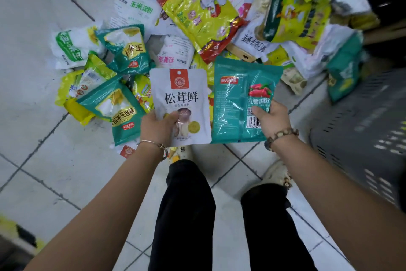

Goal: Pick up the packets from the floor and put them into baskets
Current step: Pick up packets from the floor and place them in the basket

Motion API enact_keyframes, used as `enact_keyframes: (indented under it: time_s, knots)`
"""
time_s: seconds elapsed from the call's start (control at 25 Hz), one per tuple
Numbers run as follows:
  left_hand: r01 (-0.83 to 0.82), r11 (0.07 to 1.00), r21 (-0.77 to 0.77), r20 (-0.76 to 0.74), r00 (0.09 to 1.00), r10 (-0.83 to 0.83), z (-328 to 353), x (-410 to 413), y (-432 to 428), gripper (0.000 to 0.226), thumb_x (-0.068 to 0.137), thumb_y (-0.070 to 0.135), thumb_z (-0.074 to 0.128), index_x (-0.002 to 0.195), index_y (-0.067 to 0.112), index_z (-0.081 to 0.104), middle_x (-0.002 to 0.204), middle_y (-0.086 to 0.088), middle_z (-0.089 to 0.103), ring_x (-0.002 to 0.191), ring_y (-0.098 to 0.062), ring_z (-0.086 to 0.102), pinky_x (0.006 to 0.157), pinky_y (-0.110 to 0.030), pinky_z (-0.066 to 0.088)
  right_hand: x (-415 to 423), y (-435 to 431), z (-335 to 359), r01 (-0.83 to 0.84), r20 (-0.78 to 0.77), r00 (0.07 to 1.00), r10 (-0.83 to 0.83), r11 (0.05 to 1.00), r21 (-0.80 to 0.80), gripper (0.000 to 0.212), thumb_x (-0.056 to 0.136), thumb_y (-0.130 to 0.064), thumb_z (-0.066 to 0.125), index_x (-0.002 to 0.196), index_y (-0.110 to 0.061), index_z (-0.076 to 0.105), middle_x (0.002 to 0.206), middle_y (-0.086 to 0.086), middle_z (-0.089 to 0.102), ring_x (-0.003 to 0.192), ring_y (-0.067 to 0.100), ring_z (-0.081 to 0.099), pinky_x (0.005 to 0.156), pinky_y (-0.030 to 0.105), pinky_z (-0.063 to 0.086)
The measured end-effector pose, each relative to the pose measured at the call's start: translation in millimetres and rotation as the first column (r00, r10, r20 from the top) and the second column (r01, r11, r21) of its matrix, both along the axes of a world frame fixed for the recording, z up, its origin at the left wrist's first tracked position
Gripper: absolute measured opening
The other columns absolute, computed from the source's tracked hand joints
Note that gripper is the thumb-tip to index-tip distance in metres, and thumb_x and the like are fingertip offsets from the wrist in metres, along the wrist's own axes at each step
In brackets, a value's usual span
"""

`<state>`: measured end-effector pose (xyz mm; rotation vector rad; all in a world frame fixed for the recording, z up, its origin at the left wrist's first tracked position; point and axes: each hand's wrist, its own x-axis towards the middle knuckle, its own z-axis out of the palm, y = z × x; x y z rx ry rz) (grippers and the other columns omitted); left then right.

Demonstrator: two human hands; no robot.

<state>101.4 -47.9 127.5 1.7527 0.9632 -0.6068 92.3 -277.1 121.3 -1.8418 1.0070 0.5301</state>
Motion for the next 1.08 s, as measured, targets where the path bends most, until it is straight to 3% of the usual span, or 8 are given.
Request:
enact_keyframes:
  time_s: [0.16,0.28,0.4,0.52,0.68,0.76,0.92,1.08]
  knots:
    - [0.179,0.979,0.094,-0.010,0.984,-0.179,50,1,-39,0.014,0.082,0.015,0.067,0.071,0.010,0.060,0.065,0.001,0.056,0.057,-0.005,0.053,0.055,-0.018,0.038,-8,-38,44,0.025,0.056,0.998,-0.021,0.998,-0.060,0.029,0.087,-0.012,0.062,0.096,0.015,0.056,0.090,0.029,0.063,0.074,0.019,0.050,0.071,0.039,0.048]
    - [0.194,0.975,0.107,0.035,0.979,-0.198,89,1,-79,0.019,0.081,0.013,0.068,0.065,0.012,0.059,0.057,0.008,0.056,0.054,0.001,0.053,0.054,-0.014,0.041,-19,-76,84,0.076,0.132,0.989,-0.067,0.995,-0.061,0.021,0.087,-0.014,0.063,0.088,0.007,0.061,0.078,0.014,0.063,0.069,0.015,0.054,0.063,0.027,0.046]
    - [0.262,0.958,0.112,0.100,0.957,-0.274,120,1,-127,0.034,0.080,0.010,0.068,0.053,0.019,0.048,0.049,0.011,0.052,0.047,-0.003,0.047,0.047,-0.016,0.036,-37,-119,122,0.182,0.193,0.966,-0.174,0.983,-0.023,0.017,0.085,-0.011,0.065,0.072,-0.021,0.062,0.069,-0.010,0.061,0.058,-0.002,0.054,0.056,0.013,0.045]
    - [0.294,0.955,0.037,0.148,0.943,-0.297,140,-3,-183,0.033,0.078,0.011,0.069,0.051,0.019,0.051,0.040,0.012,0.053,0.039,0.002,0.044,0.045,-0.013,0.036,-69,-171,154,0.274,0.220,0.942,-0.253,0.959,-0.069,0.012,0.084,-0.012,0.066,0.078,-0.020,0.061,0.074,-0.004,0.061,0.061,0.000,0.055,0.061,0.020,0.045]
    - [0.388,0.920,-0.052,0.212,0.905,-0.369,152,-18,-271,0.010,0.074,0.016,0.070,0.065,0.014,0.065,0.054,0.009,0.065,0.050,-0.005,0.059,0.051,-0.018,0.050,-123,-244,182,0.477,0.255,0.871,-0.419,0.845,-0.242,0.043,0.081,-0.018,0.071,0.055,-0.024,0.037,0.042,-0.016,0.044,0.040,-0.004,0.037,0.048,0.024,0.028]
    - [0.416,0.905,-0.089,0.247,0.889,-0.384,153,-27,-315,0.003,0.077,0.010,0.068,0.080,0.010,0.069,0.071,0.000,0.070,0.067,-0.019,0.065,0.067,-0.038,0.057,-151,-279,186,0.565,0.267,0.823,-0.501,0.774,-0.287,0.052,0.078,-0.022,0.073,0.053,-0.021,0.028,0.041,-0.009,0.031,0.032,0.001,0.027,0.041,0.021,0.022]
    - [0.634,0.771,-0.066,0.403,0.724,-0.561,158,-51,-392,0.027,0.078,0.015,0.061,0.104,0.010,0.066,0.093,0.000,0.069,0.081,-0.008,0.061,0.075,-0.021,0.047,-202,-344,175,0.647,0.267,0.762,-0.590,0.683,-0.339,0.047,0.078,-0.028,0.073,0.074,0.014,0.052,0.058,0.021,0.042,0.057,0.011,0.037,0.053,0.025,0.027]
    - [0.801,0.587,0.117,0.408,0.500,-0.764,148,-82,-451,0.031,0.087,0.009,0.058,0.118,0.009,0.060,0.108,-0.006,0.068,0.095,-0.017,0.060,0.066,-0.010,0.033,-233,-383,153,0.635,0.217,0.770,-0.600,0.688,-0.350,0.038,0.079,-0.031,0.072,0.079,0.004,0.056,0.061,0.020,0.051,0.055,0.017,0.038,0.054,0.032,0.032]
